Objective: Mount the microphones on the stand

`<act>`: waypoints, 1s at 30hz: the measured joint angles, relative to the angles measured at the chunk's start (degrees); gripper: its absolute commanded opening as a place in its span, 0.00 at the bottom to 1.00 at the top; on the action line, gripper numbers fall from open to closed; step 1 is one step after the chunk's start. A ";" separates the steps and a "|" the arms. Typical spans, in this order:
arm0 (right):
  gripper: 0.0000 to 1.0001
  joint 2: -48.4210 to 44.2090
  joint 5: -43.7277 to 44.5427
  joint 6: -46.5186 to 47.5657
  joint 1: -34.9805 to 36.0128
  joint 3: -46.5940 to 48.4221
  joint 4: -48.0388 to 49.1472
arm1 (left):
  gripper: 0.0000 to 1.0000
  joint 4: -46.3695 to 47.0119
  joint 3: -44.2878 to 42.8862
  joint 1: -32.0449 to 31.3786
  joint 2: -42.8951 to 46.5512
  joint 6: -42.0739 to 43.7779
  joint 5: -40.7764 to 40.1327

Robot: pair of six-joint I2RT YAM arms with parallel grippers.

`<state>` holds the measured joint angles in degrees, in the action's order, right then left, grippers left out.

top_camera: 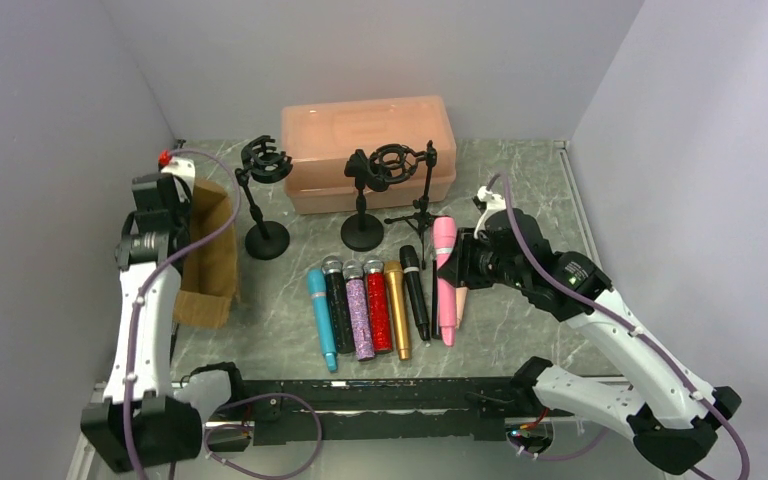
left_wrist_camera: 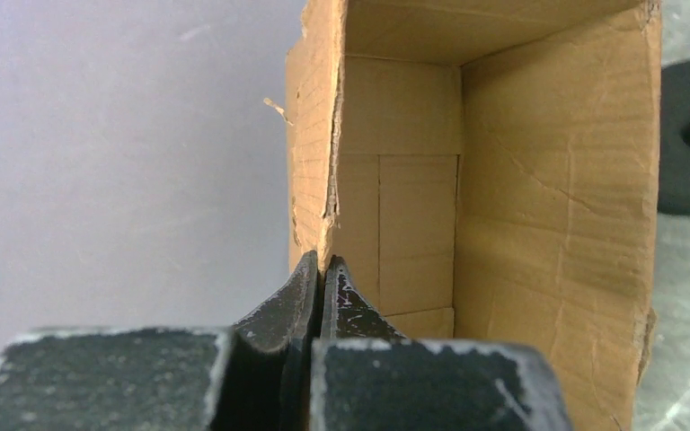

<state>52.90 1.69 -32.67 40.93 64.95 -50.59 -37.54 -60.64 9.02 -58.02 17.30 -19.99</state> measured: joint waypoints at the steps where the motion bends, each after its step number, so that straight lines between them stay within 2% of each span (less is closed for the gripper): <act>1: 0.09 -0.13 0.70 -0.17 -0.09 -0.22 -0.83 | 0.00 0.61 -1.07 0.59 -1.46 0.28 0.09; 7: 0.07 1.14 7.52 -1.73 -3.26 -2.82 -6.27 | 0.00 7.04 -8.44 5.46 -12.72 1.05 4.07; 14: 0.06 5.38 9.90 -1.88 -10.43 -8.94 -6.19 | 0.00 13.64 -14.23 8.81 -23.89 0.83 9.05; 19: 0.05 9.79 10.64 -0.57 -16.31 -10.56 -2.86 | 0.00 14.56 -22.10 10.60 -34.12 -0.55 11.74; 25: 0.04 16.74 13.42 1.49 -20.90 -11.80 2.47 | 0.01 15.15 -26.71 11.04 -41.75 -1.97 13.49; 27: 0.04 19.30 14.64 2.21 -21.79 -11.82 4.28 | 0.14 15.45 -28.22 11.04 -44.00 -2.05 13.92; 28: 0.04 20.37 15.06 2.51 -22.12 -11.85 4.96 | 0.26 15.63 -28.94 11.04 -44.96 -2.03 14.14; 30: 0.05 23.12 16.33 3.15 -23.04 -11.87 6.54 | 0.64 15.91 -29.97 11.04 -46.36 -1.90 14.62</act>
<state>76.03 18.02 -29.52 17.89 53.08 -44.05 -21.63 -90.61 20.05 -104.38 15.40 -5.37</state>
